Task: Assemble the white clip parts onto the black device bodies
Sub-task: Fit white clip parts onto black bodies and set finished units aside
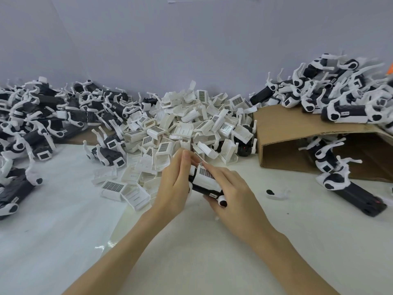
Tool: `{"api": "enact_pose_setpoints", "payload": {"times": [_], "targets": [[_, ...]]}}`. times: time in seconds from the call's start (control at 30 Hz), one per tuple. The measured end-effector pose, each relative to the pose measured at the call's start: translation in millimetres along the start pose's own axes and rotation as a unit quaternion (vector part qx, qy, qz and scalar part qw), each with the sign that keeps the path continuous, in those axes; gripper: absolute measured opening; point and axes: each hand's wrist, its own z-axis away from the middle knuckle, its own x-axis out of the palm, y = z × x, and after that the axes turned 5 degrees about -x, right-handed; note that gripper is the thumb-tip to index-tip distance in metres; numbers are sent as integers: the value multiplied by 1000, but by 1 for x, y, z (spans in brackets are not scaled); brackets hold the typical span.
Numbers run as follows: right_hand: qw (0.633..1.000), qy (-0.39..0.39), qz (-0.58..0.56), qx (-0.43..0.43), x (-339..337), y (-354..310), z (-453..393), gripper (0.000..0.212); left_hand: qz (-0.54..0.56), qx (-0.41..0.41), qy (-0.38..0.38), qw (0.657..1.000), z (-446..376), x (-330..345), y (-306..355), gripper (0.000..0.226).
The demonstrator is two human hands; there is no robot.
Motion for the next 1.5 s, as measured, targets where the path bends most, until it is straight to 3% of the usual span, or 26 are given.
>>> {"api": "enact_pose_setpoints", "payload": {"times": [0.1,0.23,0.37,0.53,0.77,0.9,1.07,1.3,1.5], "targets": [[1000,13,7,21,0,6,0,73,-29,25,-87,995,0,-7,5,30],[987,-30,-132,83,-13,21,-2,60,-142,182,-166,959,-9,-20,4,54],[990,-12,-135,47,-11,23,0,48,-137,137,-179,965,-5,-15,3,59],[999,30,-46,-2,-5,22,-1,58,-140,136,-205,959,-8,-18,1,55],[997,80,5,-7,-6,22,-3,58,-161,157,-166,960,-8,-17,5,45],[993,113,16,-20,-7,21,-2,51,-136,113,-171,969,-7,-21,7,40],[990,126,49,-27,-11,18,-3,47,-145,115,-170,968,-6,-20,8,38],[997,54,-61,-8,-11,18,-2,57,-156,185,-169,956,-7,-20,6,38],[987,123,77,-66,-12,20,-7,61,-162,193,-134,958,-7,-19,7,40]]}}
